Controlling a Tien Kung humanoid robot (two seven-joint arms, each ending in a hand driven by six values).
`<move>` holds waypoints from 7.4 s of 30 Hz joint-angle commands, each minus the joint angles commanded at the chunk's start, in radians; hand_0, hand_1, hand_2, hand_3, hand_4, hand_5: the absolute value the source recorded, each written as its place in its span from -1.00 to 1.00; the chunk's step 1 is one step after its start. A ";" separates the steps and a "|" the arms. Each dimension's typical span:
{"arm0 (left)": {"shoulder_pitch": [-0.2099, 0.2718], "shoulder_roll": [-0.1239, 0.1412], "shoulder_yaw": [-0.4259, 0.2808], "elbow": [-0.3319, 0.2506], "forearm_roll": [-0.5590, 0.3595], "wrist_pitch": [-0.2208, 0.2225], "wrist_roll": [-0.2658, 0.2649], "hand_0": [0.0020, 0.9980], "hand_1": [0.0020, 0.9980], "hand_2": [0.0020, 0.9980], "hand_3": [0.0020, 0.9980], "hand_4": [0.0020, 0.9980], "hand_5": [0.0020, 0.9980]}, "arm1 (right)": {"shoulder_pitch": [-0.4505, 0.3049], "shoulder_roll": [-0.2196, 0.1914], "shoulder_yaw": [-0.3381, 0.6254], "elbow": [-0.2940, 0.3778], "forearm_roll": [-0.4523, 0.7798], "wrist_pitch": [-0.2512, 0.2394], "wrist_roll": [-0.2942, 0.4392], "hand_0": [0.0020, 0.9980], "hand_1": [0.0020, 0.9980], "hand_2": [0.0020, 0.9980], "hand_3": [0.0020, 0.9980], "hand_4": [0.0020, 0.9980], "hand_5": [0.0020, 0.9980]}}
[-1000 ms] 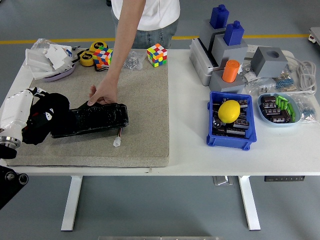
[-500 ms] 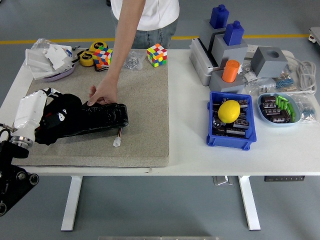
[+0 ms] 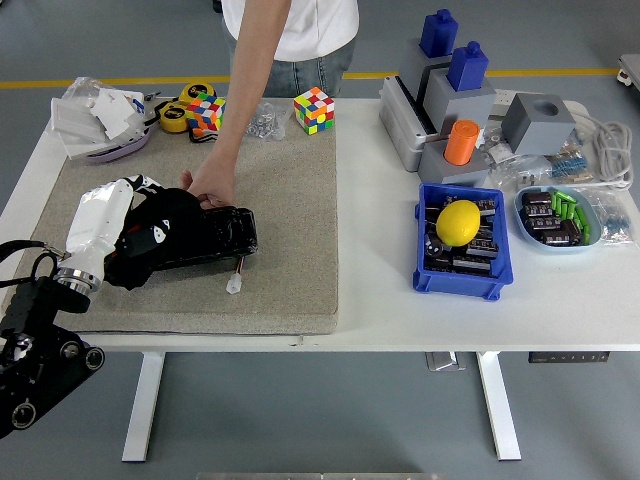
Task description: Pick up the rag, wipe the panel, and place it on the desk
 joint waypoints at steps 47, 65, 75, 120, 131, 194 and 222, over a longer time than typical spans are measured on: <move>-0.038 0.039 0.060 0.005 -0.011 0.000 -0.002 -0.67 -0.82 -0.01 0.12 0.03 -1.00 | -0.012 0.003 0.005 0.001 -0.006 0.006 -0.006 0.51 0.29 0.39 0.18 0.93 0.17; 0.015 0.064 -0.012 0.029 -0.006 0.000 -0.008 -0.67 -0.82 -0.01 0.11 0.03 -1.00 | -0.011 0.008 0.010 0.003 -0.011 0.006 -0.004 0.51 0.29 0.39 0.19 0.93 0.17; 0.040 0.087 -0.074 0.035 0.010 0.000 -0.009 -0.67 -0.82 -0.02 0.11 0.02 -1.00 | -0.013 0.008 0.017 0.003 -0.014 0.006 -0.004 0.51 0.29 0.39 0.19 0.93 0.17; -0.026 0.025 0.050 0.031 -0.024 0.000 -0.002 -0.67 -0.82 -0.01 0.11 0.02 -1.00 | -0.008 0.007 0.014 0.006 -0.018 0.008 -0.004 0.51 0.29 0.39 0.19 0.93 0.17; -0.065 0.005 0.108 -0.007 -0.030 0.000 0.013 -0.67 -0.82 -0.01 0.12 0.02 -1.00 | -0.006 0.001 0.005 0.006 -0.017 0.009 -0.003 0.51 0.29 0.39 0.19 0.93 0.17; 0.037 0.081 -0.036 0.030 0.017 0.000 0.006 -0.67 -0.82 -0.01 0.12 0.03 -1.00 | -0.016 0.008 0.023 0.006 -0.024 0.013 -0.007 0.51 0.29 0.39 0.19 0.94 0.17; 0.112 0.103 -0.274 0.115 -0.002 0.000 -0.063 -0.67 -0.82 -0.01 0.12 0.03 -1.00 | -0.018 0.012 0.027 0.011 -0.029 0.012 -0.012 0.51 0.29 0.40 0.19 0.94 0.17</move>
